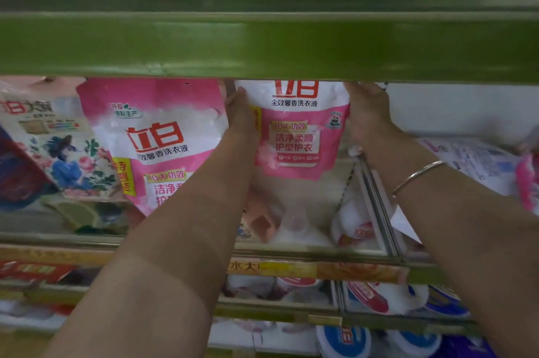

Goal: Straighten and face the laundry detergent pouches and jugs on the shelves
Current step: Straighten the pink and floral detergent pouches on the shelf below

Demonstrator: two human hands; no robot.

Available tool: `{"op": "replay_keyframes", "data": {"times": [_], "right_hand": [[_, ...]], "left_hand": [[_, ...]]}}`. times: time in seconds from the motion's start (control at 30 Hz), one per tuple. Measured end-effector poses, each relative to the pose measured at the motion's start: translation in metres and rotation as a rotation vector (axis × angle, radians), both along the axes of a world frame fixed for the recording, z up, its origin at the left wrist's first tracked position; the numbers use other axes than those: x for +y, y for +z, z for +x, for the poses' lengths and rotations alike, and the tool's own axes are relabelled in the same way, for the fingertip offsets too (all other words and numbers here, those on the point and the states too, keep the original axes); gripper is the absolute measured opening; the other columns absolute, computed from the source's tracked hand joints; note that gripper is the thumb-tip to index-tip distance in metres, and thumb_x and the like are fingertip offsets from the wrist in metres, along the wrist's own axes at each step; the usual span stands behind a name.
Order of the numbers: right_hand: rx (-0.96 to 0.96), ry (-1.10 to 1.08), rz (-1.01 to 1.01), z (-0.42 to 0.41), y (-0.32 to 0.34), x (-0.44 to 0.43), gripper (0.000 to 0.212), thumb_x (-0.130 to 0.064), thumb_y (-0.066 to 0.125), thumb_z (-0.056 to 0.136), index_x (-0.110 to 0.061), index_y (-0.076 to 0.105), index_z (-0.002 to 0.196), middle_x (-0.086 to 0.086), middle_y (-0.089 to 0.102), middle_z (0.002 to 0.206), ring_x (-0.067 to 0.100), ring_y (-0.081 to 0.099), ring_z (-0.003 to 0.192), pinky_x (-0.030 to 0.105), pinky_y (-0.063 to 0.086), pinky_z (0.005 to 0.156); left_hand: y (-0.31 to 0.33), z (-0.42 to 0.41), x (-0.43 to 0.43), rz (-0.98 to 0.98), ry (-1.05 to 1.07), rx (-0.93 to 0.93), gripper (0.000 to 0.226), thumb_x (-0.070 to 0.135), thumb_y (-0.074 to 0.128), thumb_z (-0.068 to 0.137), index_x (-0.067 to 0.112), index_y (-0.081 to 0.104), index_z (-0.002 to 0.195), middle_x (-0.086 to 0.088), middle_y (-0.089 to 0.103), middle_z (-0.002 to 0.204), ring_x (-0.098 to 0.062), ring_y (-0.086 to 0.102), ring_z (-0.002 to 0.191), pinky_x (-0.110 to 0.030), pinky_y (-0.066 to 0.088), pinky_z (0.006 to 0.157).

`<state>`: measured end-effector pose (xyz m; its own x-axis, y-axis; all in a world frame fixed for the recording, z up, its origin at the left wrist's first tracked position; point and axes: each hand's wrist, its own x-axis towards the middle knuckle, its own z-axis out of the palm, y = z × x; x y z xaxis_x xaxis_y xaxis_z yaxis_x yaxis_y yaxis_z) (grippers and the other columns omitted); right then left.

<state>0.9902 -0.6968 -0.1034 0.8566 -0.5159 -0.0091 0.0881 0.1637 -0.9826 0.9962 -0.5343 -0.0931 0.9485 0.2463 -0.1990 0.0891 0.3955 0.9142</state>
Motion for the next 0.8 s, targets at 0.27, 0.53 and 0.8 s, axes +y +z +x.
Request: {"op": "replay_keyframes", "data": {"times": [0.27, 0.53, 0.8], "right_hand": [[-0.019, -0.004, -0.202, 0.0, -0.01, 0.008, 0.029, -0.032, 0.052, 0.094, -0.017, 0.047, 0.07, 0.003, 0.053, 0.068, 0.012, 0.049, 0.06, 0.018, 0.036, 0.048], [0.23, -0.022, -0.935, -0.041, -0.095, 0.038, 0.092, -0.044, 0.059, 0.086, -0.009, 0.003, 0.15, 0.015, 0.005, 0.156, 0.027, 0.013, 0.143, 0.037, 0.021, 0.113], [0.395, 0.051, -1.412, -0.043, -0.115, 0.036, 0.117, -0.054, 0.063, 0.077, -0.001, -0.014, 0.146, 0.017, -0.013, 0.156, 0.029, -0.008, 0.146, 0.04, 0.004, 0.118]], "left_hand": [[-0.01, -0.005, -0.002, 0.327, 0.003, -0.028, 0.039, 0.017, 0.02, 0.103, 0.01, 0.031, 0.14, -0.021, 0.046, 0.136, -0.033, 0.042, 0.126, -0.037, 0.033, 0.105], [-0.086, -0.042, -0.012, 0.973, -0.075, -0.198, 0.08, 0.034, 0.047, 0.096, 0.013, -0.009, 0.149, -0.006, -0.005, 0.159, -0.022, 0.008, 0.146, -0.025, 0.013, 0.117], [-0.116, -0.028, -0.002, 1.725, -0.36, -0.198, 0.11, 0.049, 0.057, 0.085, 0.005, -0.026, 0.143, -0.021, -0.027, 0.151, -0.035, -0.021, 0.142, -0.04, -0.013, 0.112]]}}
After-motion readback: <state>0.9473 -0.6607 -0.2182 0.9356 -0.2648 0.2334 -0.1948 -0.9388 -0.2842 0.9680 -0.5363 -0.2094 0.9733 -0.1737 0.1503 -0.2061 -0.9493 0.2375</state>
